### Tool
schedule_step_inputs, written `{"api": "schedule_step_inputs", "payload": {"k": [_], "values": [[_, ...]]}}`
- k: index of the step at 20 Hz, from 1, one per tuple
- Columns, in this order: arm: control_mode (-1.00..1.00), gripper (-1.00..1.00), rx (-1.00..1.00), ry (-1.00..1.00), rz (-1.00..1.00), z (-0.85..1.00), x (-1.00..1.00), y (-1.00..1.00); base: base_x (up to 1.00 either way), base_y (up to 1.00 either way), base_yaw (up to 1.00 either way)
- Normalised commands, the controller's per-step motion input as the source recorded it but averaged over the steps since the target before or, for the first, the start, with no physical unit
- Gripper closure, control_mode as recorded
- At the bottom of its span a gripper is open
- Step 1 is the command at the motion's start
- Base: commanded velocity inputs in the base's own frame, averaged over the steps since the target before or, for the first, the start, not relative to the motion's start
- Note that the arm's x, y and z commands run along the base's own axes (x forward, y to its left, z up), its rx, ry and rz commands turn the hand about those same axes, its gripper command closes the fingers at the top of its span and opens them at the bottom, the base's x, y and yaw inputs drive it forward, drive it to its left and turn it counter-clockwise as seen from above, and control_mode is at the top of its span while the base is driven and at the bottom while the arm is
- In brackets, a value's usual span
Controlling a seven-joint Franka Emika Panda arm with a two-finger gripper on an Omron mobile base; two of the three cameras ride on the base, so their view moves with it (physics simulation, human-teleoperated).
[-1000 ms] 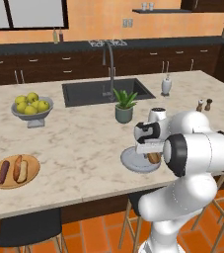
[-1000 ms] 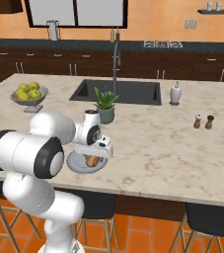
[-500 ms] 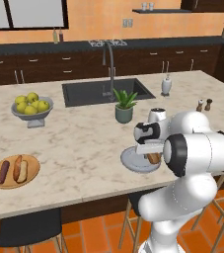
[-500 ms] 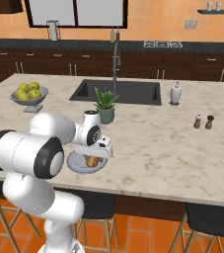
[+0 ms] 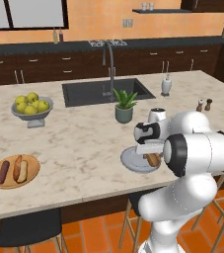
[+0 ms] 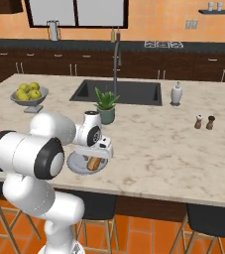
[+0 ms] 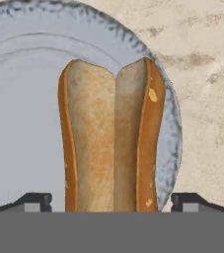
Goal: Place one bun and one sausage from the bowl on each plate.
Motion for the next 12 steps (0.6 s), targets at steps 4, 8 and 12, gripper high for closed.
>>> {"api": "schedule_step_inputs", "payload": {"k": [4,8,12], "values": [[-1.0,-1.0,0.0,-0.03,0.0,0.22,-0.39,-0.04,0.0,0.0,0.0],[-1.0,-1.0,0.0,-0.02,0.0,0.86,-0.93,-0.03,0.0,0.0,0.0],[-1.0,-1.0,0.0,-0.01,0.0,0.91,-0.46,-0.02,0.0,0.0,0.0]]}}
